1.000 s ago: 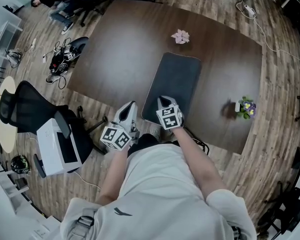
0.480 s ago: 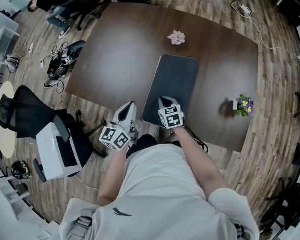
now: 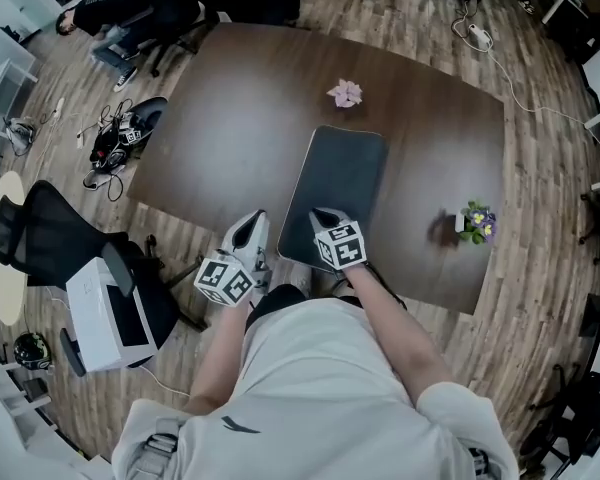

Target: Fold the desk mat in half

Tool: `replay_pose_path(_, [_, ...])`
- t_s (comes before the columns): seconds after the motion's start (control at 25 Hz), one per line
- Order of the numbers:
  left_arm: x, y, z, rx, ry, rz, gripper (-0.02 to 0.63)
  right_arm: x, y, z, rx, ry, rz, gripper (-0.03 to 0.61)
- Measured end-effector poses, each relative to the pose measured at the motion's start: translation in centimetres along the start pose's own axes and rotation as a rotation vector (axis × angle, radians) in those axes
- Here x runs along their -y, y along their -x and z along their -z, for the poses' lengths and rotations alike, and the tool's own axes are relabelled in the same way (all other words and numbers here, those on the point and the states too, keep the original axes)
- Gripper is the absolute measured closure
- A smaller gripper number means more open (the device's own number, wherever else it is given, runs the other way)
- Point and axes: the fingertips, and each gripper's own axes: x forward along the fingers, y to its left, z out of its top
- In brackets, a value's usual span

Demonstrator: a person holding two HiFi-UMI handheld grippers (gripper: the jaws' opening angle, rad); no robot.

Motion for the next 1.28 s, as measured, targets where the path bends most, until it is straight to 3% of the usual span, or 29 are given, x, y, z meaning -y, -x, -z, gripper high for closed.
replay_pose_path(0.28, [0.6,-1.2,-0.3,0.003,-0.008,0.028,0.611,0.6,5.5,-5.8,0.194,-0.003,0.022,0.578])
replay_pose_path(0.68, [2.2,-3.0,-0.7,-0.003,-0.038,0.079,0.611,5.8,20.5,-13.9,0.558,-0.062,0.171,0.578])
replay_pose_path(0.96, [2.9,-4.4,-2.2,0.024,-0.072,0.103,0.611,8.3,29.5,-12.6,0.704,-0.049,0.294,0.578])
replay_pose_path(1.28, [4.5,-5.9,-2.9,0.04,-0.081,0.143,0.611,9.2,32.2,-9.4,0.714,-0.061,0.383,0.578])
